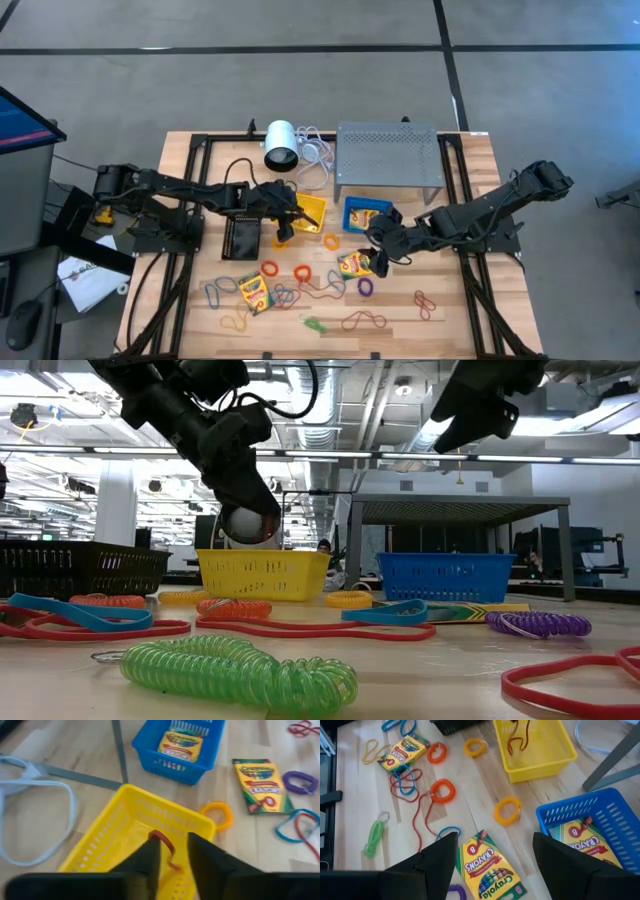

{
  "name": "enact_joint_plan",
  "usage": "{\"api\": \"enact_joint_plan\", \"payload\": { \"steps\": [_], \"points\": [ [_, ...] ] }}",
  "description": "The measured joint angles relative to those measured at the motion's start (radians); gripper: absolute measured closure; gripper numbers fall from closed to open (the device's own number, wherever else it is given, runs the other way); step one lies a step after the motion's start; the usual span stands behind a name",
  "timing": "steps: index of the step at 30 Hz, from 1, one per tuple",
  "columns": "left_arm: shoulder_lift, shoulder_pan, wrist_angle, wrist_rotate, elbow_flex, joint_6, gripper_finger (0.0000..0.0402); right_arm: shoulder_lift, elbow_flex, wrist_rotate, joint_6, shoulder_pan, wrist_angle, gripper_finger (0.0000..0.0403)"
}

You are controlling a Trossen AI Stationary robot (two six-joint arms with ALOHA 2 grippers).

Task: Pick & Place Office Desk Supplies
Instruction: Put the red rubber band into the yellow bin, then put the right yellow spring keychain into the black bin

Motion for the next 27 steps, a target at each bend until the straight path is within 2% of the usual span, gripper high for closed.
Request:
{"api": "enact_joint_plan", "payload": {
  "steps": [4,7,11,15,20,24,27],
  "points": [
    [0.000,0.000,-0.001,0.003,0.000,-0.040,0.0217,0.000,0.000,0.001,-0.020,0.009,0.023,0.0149],
    [0.000,0.000,-0.001,-0.043,0.000,-0.073,0.0161,0.000,0.000,0.003,-0.037,0.016,0.024,0.0149],
    [0.000,0.009,-0.002,-0.052,0.000,-0.093,0.0118,0.000,0.000,0.023,-0.041,0.025,0.024,0.0149],
    [-0.013,0.015,-0.035,0.009,0.014,-0.128,0.0115,0.000,0.000,0.023,-0.042,0.025,0.019,0.0149],
    [-0.077,0.002,-0.160,0.124,0.111,-0.158,0.0139,0.000,0.000,0.023,-0.042,0.024,0.005,0.0149],
    [-0.148,-0.056,-0.272,0.160,0.170,-0.198,0.0165,0.000,0.000,0.025,-0.045,0.024,-0.015,0.0149],
    [-0.172,-0.114,-0.377,0.146,0.205,-0.240,0.0187,0.000,0.000,0.027,-0.044,0.024,-0.022,0.0149]
  ]
}}
